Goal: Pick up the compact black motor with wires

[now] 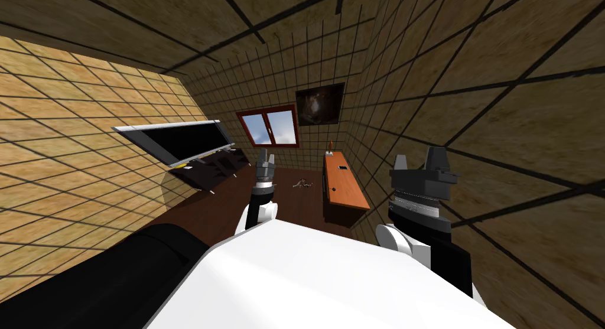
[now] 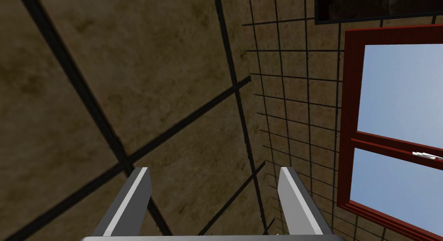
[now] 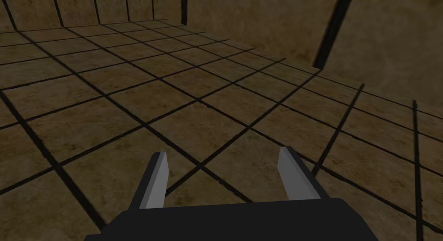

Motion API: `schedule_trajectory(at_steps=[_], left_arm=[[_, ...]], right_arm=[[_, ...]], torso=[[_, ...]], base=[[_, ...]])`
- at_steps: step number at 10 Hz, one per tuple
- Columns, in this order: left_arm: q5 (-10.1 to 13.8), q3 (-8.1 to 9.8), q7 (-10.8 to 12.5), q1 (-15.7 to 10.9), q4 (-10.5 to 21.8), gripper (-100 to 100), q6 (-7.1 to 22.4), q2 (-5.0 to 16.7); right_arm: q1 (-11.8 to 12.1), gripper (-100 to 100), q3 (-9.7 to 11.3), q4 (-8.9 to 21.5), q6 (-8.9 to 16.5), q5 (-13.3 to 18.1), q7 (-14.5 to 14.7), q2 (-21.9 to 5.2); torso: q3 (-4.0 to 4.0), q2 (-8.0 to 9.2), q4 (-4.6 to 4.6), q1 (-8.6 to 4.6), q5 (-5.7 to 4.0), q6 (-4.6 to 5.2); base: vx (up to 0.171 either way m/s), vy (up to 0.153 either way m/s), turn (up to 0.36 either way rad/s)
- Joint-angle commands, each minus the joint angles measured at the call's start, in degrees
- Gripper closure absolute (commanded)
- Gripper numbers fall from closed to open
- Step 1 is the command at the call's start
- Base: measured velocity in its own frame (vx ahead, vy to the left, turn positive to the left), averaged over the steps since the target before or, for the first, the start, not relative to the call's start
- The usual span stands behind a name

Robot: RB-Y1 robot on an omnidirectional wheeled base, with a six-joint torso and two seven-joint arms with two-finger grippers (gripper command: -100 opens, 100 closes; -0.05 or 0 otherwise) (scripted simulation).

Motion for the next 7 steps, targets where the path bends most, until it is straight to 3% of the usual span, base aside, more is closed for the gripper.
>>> schedule_trajectory(at_steps=[1,4,5,7], left_arm=[[0.00,0.00,0.00,0.00,0.00,0,0.00,0.00],[0.00,0.00,0.00,-0.01,0.00,0,0.00,0.00],[0.00,0.00,0.00,-0.01,0.00,0,0.00,0.00],[0.00,0.00,0.00,-0.01,0.00,0,0.00,0.00]], right_arm=[[0.33,-100,0.02,0.98,0.33,0.51,0.25,-1.71],[1.59,-100,0.11,4.69,1.58,2.44,1.28,-5.58],[1.59,-100,0.11,4.69,1.58,2.44,1.28,-5.58],[2.85,-100,0.22,8.19,2.79,4.34,2.34,-8.07]], torso=[[0.00,0.00,0.00,0.00,0.00,0.00],[0.05,0.08,0.01,-0.03,-0.01,-0.02],[0.06,0.10,0.02,-0.06,-0.01,-0.02],[0.04,0.08,0.01,-0.03,-0.01,-0.02]], base=[[-0.008,0.001,0.089],[-0.023,-0.006,0.182],[-0.020,-0.012,0.062],[-0.026,-0.004,0.253]])
